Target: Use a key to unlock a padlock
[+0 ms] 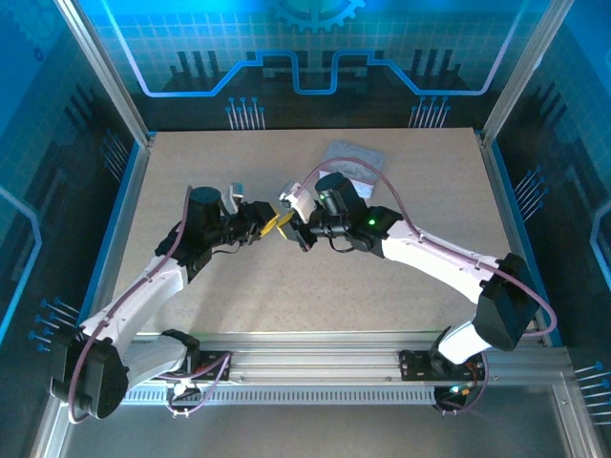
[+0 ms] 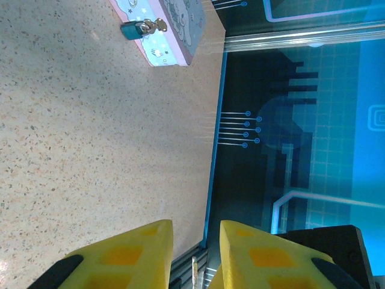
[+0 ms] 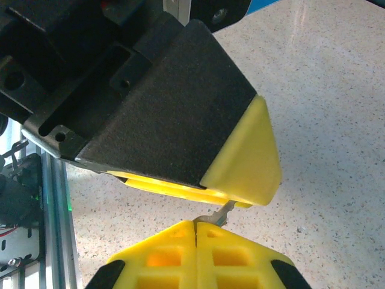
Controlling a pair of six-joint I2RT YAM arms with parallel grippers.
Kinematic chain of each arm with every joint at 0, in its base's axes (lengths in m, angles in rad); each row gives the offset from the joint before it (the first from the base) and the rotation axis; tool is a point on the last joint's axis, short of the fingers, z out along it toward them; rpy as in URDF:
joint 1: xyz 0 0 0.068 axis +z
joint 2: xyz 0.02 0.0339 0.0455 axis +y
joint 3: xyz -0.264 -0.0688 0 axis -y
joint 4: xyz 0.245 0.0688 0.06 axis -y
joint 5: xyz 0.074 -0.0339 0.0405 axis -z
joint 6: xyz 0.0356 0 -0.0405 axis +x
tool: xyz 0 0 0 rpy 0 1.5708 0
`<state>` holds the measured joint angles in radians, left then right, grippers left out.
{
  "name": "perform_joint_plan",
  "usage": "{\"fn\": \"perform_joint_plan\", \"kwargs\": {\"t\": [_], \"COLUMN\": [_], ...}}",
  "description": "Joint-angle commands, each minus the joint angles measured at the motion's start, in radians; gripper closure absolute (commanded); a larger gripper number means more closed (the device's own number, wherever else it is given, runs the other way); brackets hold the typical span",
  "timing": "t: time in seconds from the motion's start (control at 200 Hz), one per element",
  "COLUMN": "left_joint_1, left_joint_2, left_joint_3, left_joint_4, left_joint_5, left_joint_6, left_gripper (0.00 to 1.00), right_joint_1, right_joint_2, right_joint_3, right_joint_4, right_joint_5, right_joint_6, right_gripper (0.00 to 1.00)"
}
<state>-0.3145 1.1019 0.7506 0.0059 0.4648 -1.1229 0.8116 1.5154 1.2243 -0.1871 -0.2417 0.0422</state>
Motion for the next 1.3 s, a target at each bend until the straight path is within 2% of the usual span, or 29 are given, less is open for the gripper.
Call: {"fn": "perform_joint_plan", "kwargs": {"t": [0.0, 0.205, 0.415, 0.685, 0.76, 0.8, 0.855, 0.98, 1.126, 1.296], "left_joint_1": [-0.011, -0.012, -0.012, -0.012, -0.011, -0.012, -0.011, -0.012, -0.015, -0.015], "left_joint_2": [0.013, 0.011, 0.012, -0.001, -0.015, -0.022, -0.024, -0.023, -0.033, -0.043], "left_joint_3": [0.033, 0.035, 0.031, 0.051, 0.055, 0.063, 0.085, 0.125, 0.133, 0.120], "left_joint_4": [-0.004, -0.004, -0.007, -0.011, -0.017, -0.047, -0.084, -0.094, -0.016, 0.133], "left_joint_5": [0.038, 0.048, 0.046, 0.043, 0.018, -0.008, -0.026, -0.037, -0.014, 0.116], "left_joint_6": [-0.037, -0.037, -0.025, 0.056, 0.111, 0.132, 0.168, 0.267, 0.435, 0.604], "left_gripper": [0.74, 0.80, 1.00, 1.00, 1.00, 1.00, 1.00, 1.00, 1.00, 1.00], "right_joint_1": [0.016, 0.018, 0.018, 0.018, 0.020, 0.021, 0.021, 0.011, -0.072, -0.169], "right_joint_2": [-0.025, -0.024, -0.016, -0.019, -0.028, -0.041, -0.069, -0.161, -0.261, -0.282], "right_joint_3": [0.004, 0.003, 0.009, 0.015, 0.017, 0.017, 0.013, -0.022, -0.072, -0.086], "right_joint_4": [-0.017, -0.018, -0.029, -0.048, -0.054, -0.062, -0.077, -0.101, -0.109, -0.071], "right_joint_5": [0.005, 0.012, 0.017, 0.034, 0.044, 0.048, 0.062, 0.076, -0.084, -0.336], "right_joint_6": [-0.018, -0.018, -0.018, -0.015, -0.001, 0.001, 0.005, 0.033, 0.129, 0.284], "right_gripper": [1.00, 1.00, 1.00, 1.00, 0.73, 0.65, 0.57, 0.54, 0.57, 0.60]}}
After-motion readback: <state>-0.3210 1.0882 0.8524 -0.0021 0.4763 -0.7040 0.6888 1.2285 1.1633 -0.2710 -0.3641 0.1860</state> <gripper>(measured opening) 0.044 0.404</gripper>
